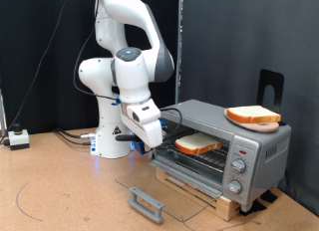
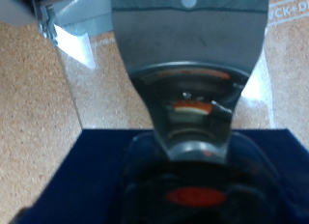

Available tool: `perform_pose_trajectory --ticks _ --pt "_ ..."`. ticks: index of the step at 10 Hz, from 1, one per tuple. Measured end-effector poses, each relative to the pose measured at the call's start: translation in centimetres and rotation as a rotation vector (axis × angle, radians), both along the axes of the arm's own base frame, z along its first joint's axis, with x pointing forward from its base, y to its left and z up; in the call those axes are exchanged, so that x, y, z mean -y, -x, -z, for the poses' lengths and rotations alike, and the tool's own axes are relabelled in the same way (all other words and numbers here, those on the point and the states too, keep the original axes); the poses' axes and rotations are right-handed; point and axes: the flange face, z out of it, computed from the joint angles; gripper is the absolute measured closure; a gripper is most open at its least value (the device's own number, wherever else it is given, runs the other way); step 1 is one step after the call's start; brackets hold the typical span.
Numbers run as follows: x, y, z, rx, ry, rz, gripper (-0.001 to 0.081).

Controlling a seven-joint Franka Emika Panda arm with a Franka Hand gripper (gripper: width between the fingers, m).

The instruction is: Make a piece of toast with the oven

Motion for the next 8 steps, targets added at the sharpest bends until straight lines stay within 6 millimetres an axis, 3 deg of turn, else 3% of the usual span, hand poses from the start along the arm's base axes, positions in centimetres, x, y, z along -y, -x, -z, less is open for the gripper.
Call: perform_pose_trajectory --ticks 3,8 --pt "0.0 -0.2 -0.1 0.015 -0.016 0.035 0.0411" --pt "7.2 -0.3 -1.0 0.008 -0.035 0.168 0.0411"
